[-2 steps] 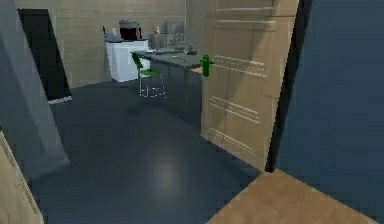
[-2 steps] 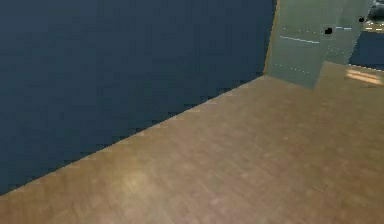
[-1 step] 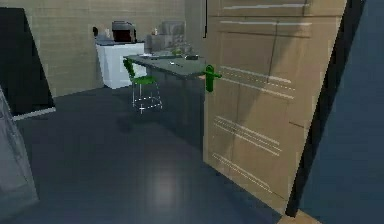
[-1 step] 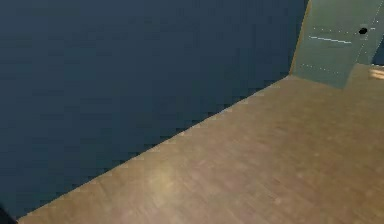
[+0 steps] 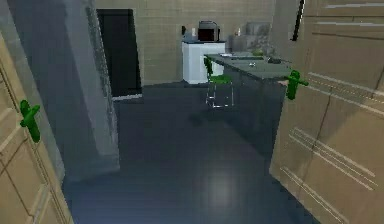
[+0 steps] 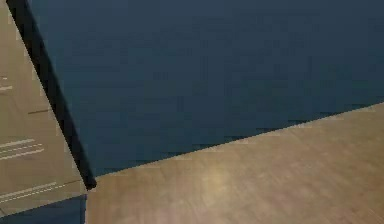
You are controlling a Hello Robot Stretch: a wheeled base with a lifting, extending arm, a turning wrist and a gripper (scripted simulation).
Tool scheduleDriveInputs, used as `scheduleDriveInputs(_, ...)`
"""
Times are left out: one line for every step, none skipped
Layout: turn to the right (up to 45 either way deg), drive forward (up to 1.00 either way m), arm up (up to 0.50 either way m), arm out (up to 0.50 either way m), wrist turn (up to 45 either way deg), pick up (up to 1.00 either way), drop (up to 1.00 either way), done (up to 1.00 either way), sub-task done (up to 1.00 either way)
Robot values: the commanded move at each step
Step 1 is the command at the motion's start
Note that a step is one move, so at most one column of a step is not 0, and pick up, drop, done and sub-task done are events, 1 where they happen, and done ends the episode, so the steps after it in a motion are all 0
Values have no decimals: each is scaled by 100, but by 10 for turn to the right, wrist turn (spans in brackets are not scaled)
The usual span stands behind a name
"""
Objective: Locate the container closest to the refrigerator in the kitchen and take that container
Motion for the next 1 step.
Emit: scheduleDriveInputs(0, 100, 0, 0, 0, 0, 0, 0, 0)
